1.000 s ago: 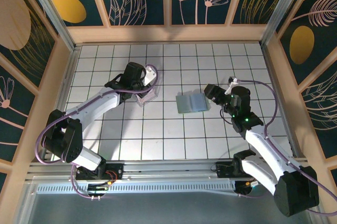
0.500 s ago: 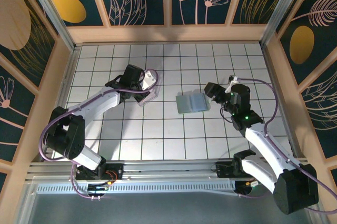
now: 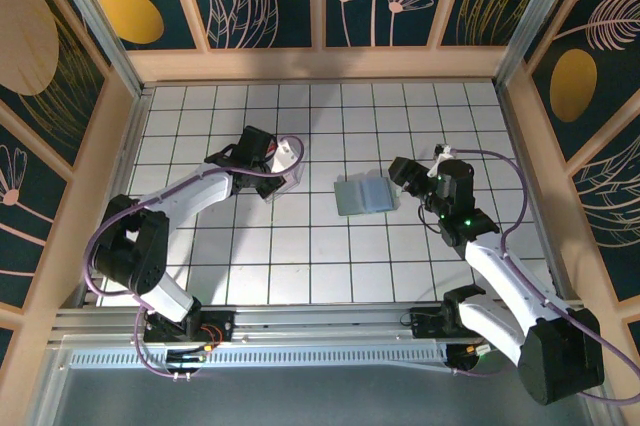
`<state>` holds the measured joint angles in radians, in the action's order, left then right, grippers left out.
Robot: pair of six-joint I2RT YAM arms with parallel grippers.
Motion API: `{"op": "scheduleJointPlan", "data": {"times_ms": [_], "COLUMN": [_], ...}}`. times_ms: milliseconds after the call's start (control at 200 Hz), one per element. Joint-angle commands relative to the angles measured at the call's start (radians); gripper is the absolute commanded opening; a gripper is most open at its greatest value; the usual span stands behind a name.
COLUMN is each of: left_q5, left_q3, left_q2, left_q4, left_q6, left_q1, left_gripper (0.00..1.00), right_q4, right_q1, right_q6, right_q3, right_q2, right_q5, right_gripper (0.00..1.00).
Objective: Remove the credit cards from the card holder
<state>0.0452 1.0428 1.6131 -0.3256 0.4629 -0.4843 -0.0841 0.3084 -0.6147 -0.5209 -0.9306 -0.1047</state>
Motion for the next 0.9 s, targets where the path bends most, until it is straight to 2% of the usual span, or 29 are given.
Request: {"op": "scheduleJointPlan", "data": {"times_ms": [0, 896], "left_q5": [0.025, 0.018], "left_q3": [0.014, 0.087], "left_q2": [0.018, 0.129], "left_q4": [-0.039, -0.066], "left_q6": [0.032, 0.067], "left_q1": [0.009, 0.015], "left_gripper": [0.00, 0.00], "right_q4": [0.006, 0.000], "right_q1": [-0.007, -0.008], "right_q6": [-0.017, -0.032], "right_q3": [-0.027, -0.017], "right_q2": [-0.004, 0.003], "right_q5": [0.020, 0.019], "right_gripper": [0.74, 0.74]}}
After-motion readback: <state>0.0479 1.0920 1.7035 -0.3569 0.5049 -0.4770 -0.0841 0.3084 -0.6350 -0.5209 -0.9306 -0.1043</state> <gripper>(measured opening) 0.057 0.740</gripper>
